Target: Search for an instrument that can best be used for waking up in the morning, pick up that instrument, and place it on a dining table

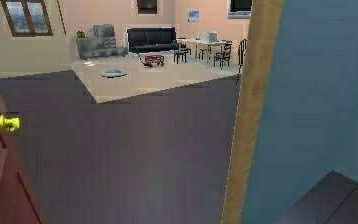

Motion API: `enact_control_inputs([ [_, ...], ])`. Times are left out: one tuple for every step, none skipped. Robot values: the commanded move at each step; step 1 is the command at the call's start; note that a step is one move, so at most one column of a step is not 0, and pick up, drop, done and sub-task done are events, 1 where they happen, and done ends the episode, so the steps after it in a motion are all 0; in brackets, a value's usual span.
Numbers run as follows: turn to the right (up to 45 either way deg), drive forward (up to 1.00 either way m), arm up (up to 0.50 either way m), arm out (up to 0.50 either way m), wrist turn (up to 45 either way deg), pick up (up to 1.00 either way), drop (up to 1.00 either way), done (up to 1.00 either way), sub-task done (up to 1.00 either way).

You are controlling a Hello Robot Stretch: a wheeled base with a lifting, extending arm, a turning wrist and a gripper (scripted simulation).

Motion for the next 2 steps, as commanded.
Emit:
enact_control_inputs([
  [-9.0,0.0,0.0,0.0,0.0,0.0,0.0,0.0,0.0],
  [0.0,1.0,0.0,0.0,0.0,0.0,0.0,0.0,0.0],
])
